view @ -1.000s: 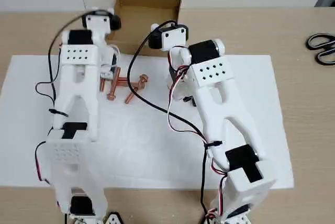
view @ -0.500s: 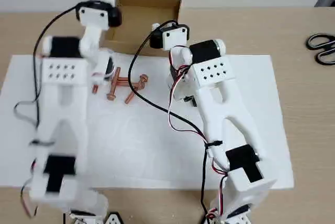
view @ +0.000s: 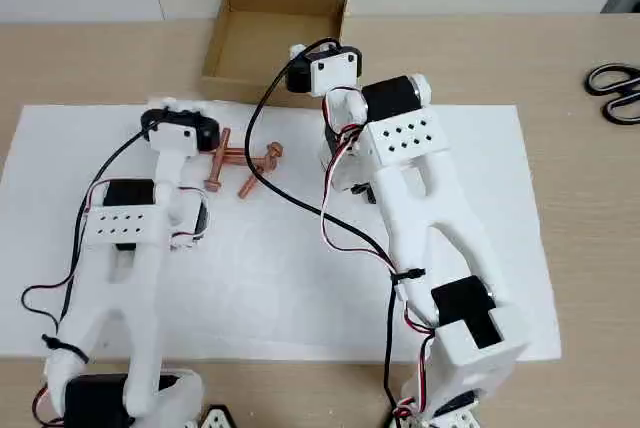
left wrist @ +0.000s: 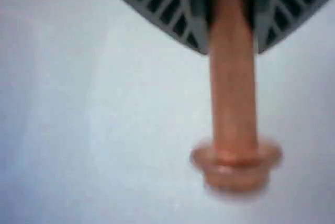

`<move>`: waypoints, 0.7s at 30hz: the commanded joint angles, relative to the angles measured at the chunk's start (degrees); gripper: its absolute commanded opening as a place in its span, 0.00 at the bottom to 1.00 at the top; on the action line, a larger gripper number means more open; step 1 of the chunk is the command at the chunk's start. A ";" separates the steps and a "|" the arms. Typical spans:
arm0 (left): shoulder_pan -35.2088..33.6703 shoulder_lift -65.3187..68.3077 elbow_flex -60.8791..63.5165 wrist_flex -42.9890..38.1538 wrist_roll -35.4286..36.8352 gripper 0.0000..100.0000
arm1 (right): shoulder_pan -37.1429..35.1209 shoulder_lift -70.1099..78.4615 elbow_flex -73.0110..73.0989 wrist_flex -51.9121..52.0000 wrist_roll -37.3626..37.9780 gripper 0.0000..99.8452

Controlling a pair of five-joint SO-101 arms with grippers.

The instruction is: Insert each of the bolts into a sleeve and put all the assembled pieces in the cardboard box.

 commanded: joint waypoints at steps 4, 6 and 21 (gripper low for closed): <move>-0.09 5.63 -0.48 -2.29 -0.53 0.01 | 0.31 -3.65 -2.46 0.48 0.09 0.00; -0.35 7.47 -1.63 -2.29 -0.44 0.01 | 0.31 -3.65 -2.46 0.48 0.09 0.00; -0.44 7.74 -5.23 4.48 -2.29 0.01 | 0.48 -3.65 -2.46 0.48 0.09 0.00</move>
